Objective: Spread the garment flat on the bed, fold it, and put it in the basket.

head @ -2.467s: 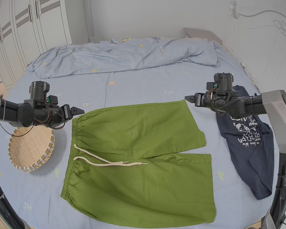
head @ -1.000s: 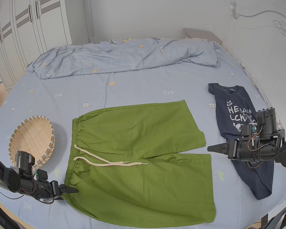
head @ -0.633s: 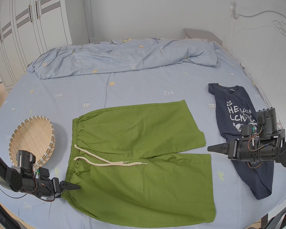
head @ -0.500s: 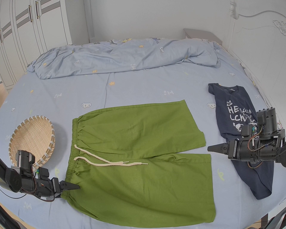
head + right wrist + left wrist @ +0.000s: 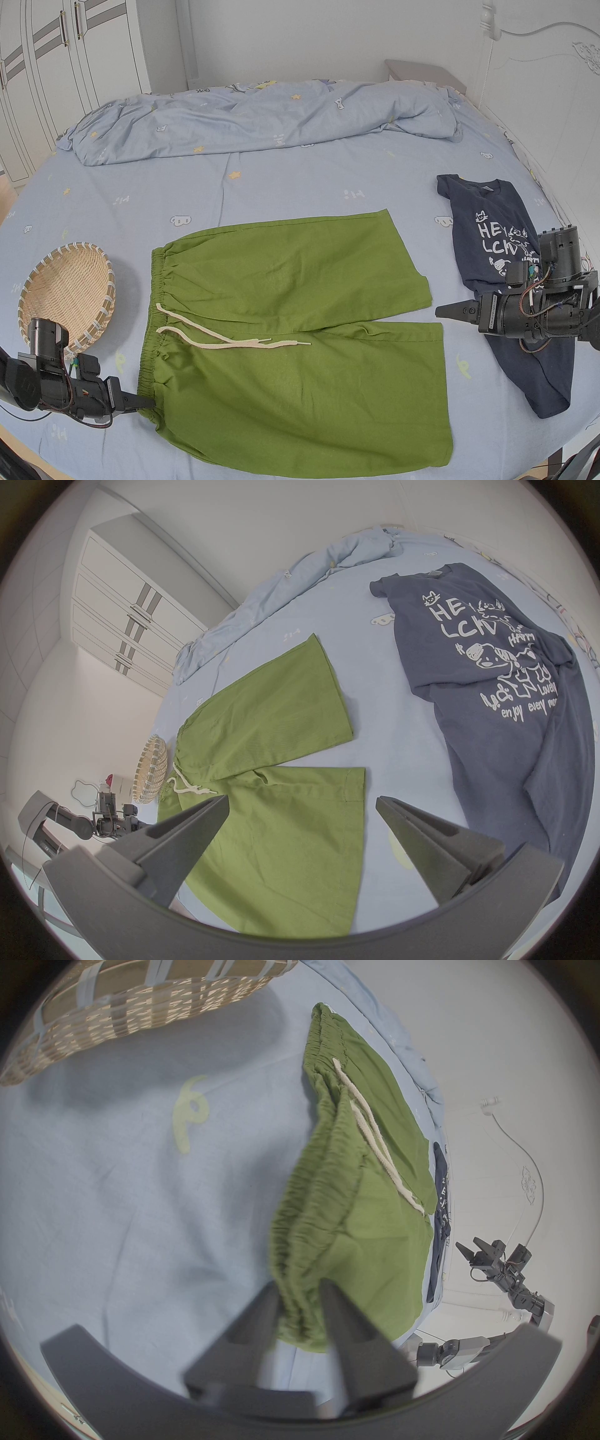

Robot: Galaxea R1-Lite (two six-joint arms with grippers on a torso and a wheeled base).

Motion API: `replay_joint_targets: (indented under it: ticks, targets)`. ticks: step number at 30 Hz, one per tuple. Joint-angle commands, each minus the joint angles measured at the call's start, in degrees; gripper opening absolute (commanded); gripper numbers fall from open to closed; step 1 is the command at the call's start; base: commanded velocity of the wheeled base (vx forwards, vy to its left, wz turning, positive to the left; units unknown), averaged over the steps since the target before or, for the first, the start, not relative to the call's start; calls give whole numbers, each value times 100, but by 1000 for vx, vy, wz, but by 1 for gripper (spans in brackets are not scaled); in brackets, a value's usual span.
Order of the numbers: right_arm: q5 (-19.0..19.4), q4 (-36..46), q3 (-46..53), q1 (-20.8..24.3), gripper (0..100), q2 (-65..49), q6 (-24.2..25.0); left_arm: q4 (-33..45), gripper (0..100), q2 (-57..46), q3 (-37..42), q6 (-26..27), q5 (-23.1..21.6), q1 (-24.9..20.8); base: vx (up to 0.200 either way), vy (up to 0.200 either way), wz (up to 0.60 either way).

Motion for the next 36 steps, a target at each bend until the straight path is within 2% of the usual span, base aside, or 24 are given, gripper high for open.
replay_joint_targets:
  ticks: [1, 6, 10, 11, 14, 15, 17, 20, 23, 24, 25, 30, 36]
  targets:
    - [1, -3, 0, -6, 100, 17, 1, -1, 0, -49, 34, 4, 13, 29, 0, 0, 0]
    - [1, 14, 8, 3, 100, 8, 10, -1, 0, -445, 341, 109, 40, 284, 0, 0, 0]
    - [10, 6, 140, 20, 100, 8, -25, 8, 0, -726, 500, 461, 31, 635, 0, 0, 0]
    - [28, 41, 254, 29, 100, -1, -25, 26, 0, -875, 517, 724, 4, 881, 0, 0, 0]
    - [186, 49, 457, 20, 100, -18, -34, 61, 0, -928, 552, 997, -4, 1013, 0, 0, 0]
    - [406, 93, 694, -6, 100, -71, -52, 61, 0, -875, 640, 1164, -4, 1031, 0, 0, 0]
    - [581, 120, 958, -6, 100, -89, -52, 61, 0, -761, 675, 1243, -4, 1004, 0, 0, 0]
    - [731, 120, 1212, 11, 100, -80, -69, 43, 0, -656, 658, 1243, -4, 1022, 0, 0, 0]
    - [1188, 111, 1617, 11, 100, -62, -69, 35, 0, -541, 632, 1243, -4, 1031, 0, 0, 0]
    - [1188, 111, 1617, 11, 100, -62, -69, 35, 0, -541, 632, 1243, -4, 1031, 0, 0, 0]
    - [1469, 111, 1793, 11, 100, -80, -69, 35, 0, -533, 623, 1243, -4, 1031, 0, 0, 0]
    - [1988, 93, 2197, 170, 100, -36, -122, 35, 0, -524, 605, 1243, -4, 1031, 0, 0, 0]
    - [2058, -188, 2408, 381, 100, 553, -306, 26, 0, -462, 579, 1243, -13, 1039, 0, 0, 0]
